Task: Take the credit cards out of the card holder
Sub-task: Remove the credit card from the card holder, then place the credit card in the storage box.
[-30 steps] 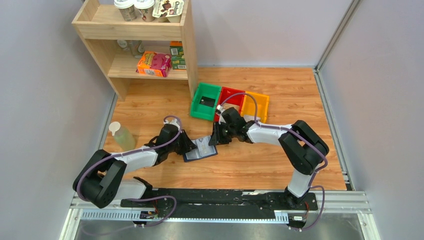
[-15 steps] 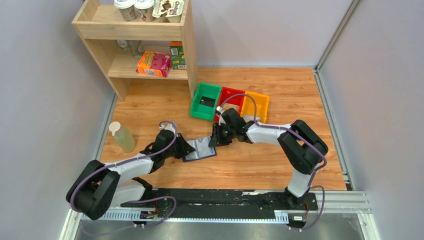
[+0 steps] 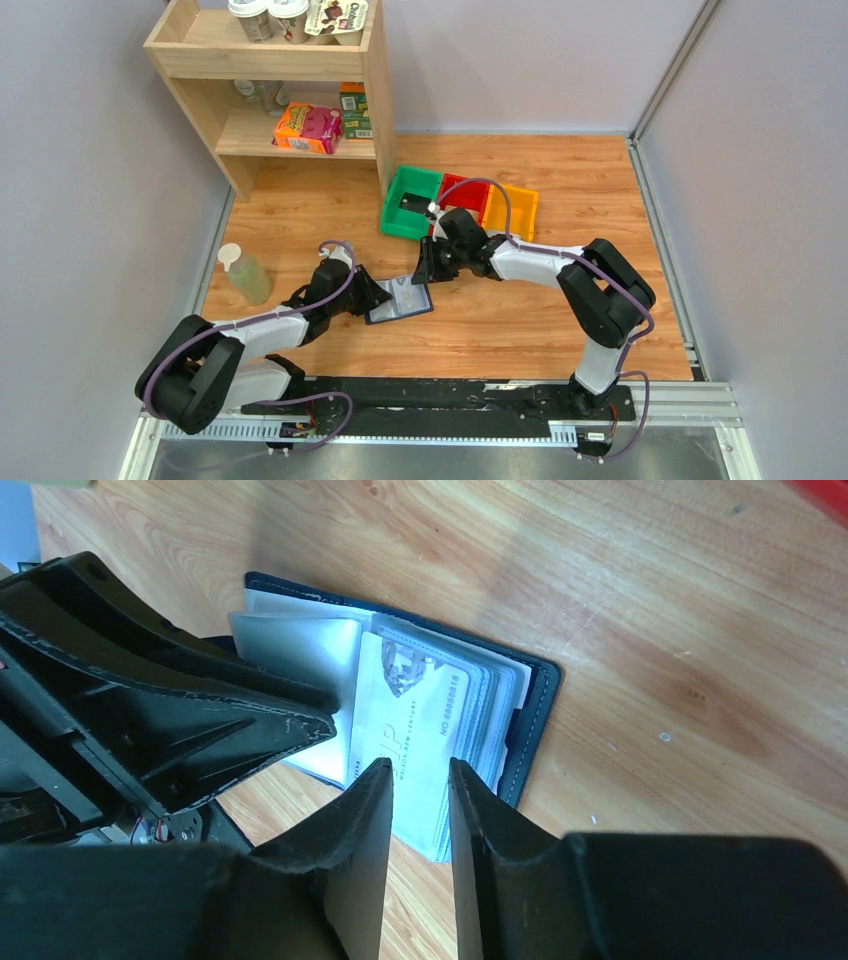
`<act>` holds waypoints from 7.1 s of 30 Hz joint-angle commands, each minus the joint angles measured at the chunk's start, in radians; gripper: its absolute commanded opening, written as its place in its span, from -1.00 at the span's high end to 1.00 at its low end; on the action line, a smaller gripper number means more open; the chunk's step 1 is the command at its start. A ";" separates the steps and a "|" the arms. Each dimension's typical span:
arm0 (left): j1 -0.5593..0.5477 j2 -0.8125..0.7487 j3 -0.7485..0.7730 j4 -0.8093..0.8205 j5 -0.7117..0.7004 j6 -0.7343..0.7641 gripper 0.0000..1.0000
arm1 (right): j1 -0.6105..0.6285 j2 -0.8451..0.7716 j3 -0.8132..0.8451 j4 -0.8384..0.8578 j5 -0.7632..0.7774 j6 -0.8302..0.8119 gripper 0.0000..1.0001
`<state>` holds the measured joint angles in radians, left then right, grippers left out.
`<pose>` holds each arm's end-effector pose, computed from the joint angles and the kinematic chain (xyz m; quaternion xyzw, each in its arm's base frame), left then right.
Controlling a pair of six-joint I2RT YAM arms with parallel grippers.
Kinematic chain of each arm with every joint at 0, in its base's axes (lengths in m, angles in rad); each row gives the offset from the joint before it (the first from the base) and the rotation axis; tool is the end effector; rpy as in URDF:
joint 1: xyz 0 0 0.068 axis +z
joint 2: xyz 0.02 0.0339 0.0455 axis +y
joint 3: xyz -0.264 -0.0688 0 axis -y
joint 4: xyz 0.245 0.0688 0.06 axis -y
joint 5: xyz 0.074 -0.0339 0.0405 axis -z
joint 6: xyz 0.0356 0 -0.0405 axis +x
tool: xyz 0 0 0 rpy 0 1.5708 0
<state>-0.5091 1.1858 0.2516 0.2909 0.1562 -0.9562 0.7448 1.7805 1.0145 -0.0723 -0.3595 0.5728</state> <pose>0.1738 -0.1033 0.1314 -0.1636 0.8772 -0.3501 0.2848 0.2598 0.2565 0.1653 -0.1427 0.9097 0.3477 0.1764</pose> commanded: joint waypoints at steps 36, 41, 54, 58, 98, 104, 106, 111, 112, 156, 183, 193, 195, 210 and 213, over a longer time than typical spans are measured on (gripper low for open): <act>0.006 0.121 -0.005 0.289 0.101 -0.072 0.95 | 0.005 0.089 -0.028 0.026 -0.018 -0.031 0.53; 0.004 0.086 -0.028 0.248 0.079 -0.067 1.00 | 0.004 0.085 -0.034 0.023 -0.003 -0.027 0.53; 0.015 -0.103 -0.106 0.005 -0.047 -0.056 1.00 | 0.005 0.056 -0.014 0.000 0.005 -0.030 0.51; 0.017 -0.089 -0.094 0.020 -0.038 -0.058 1.00 | 0.024 -0.004 0.002 0.008 -0.005 -0.021 0.40; 0.020 -0.167 -0.153 -0.024 -0.092 -0.131 1.00 | 0.027 0.140 -0.079 0.144 -0.030 0.081 0.81; 0.024 -0.189 -0.164 -0.018 -0.095 -0.124 0.91 | 0.025 0.138 -0.076 0.128 -0.022 0.072 0.81; 0.026 -0.193 -0.170 0.000 -0.092 -0.115 0.75 | 0.025 0.138 -0.073 0.129 -0.025 0.071 0.81; 0.030 -0.177 -0.189 0.053 -0.080 -0.095 0.53 | 0.025 0.142 -0.070 0.132 -0.030 0.070 0.81; 0.034 -0.169 -0.187 0.057 -0.080 -0.095 0.50 | 0.025 0.140 -0.068 0.131 -0.032 0.068 0.81; 0.053 -0.608 0.109 -0.542 -0.213 0.287 1.00 | -0.002 -0.154 0.127 -0.177 0.001 -0.164 -0.23; 0.052 -0.183 0.745 -0.601 0.867 0.982 1.00 | -0.024 -0.642 0.099 -0.293 -0.257 -0.676 -0.57; 0.052 -0.106 0.833 -0.716 0.964 1.065 1.00 | -0.024 -0.563 0.134 -0.251 -0.438 -0.620 0.34; 0.050 -0.104 0.833 -0.726 0.964 1.070 1.00 | -0.025 -0.553 0.137 -0.253 -0.446 -0.617 0.67; 0.052 -0.229 0.660 -0.596 0.299 0.794 0.02 | -0.283 -0.541 0.009 -0.227 -0.325 -0.371 1.00; 0.052 -0.264 0.602 -0.593 0.148 0.700 -0.03 | -0.399 -0.504 -0.001 -0.250 -0.158 -0.257 1.00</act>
<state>-0.4583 0.9684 0.9031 -0.3683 0.5907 -0.0956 0.4603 1.2415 1.0275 -0.3336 -0.7238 0.1478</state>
